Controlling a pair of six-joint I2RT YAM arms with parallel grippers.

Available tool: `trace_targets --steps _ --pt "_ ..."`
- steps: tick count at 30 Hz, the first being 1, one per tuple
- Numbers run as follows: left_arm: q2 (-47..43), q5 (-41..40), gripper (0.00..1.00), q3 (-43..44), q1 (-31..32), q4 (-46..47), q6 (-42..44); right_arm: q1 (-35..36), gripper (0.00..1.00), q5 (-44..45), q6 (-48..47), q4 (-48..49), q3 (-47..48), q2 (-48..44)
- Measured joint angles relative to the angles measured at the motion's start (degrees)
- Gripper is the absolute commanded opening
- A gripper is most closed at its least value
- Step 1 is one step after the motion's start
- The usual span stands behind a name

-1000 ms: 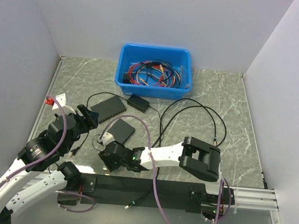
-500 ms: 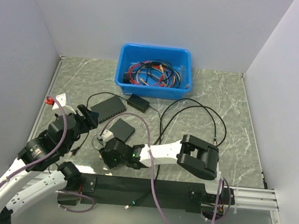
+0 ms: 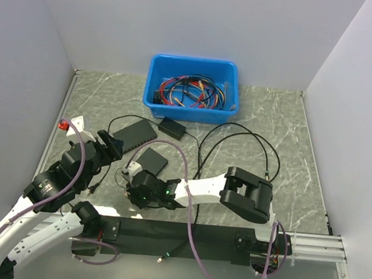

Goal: Insert the plug into the switch port

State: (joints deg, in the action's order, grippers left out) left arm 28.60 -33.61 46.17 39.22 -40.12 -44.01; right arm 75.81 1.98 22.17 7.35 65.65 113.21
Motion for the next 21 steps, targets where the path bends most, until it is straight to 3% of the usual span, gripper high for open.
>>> trace_targets --steps 21 --pt "2.9 0.0 0.73 0.0 0.0 0.0 0.5 2.2 0.0 -4.1 0.1 5.6 -17.4 -25.6"
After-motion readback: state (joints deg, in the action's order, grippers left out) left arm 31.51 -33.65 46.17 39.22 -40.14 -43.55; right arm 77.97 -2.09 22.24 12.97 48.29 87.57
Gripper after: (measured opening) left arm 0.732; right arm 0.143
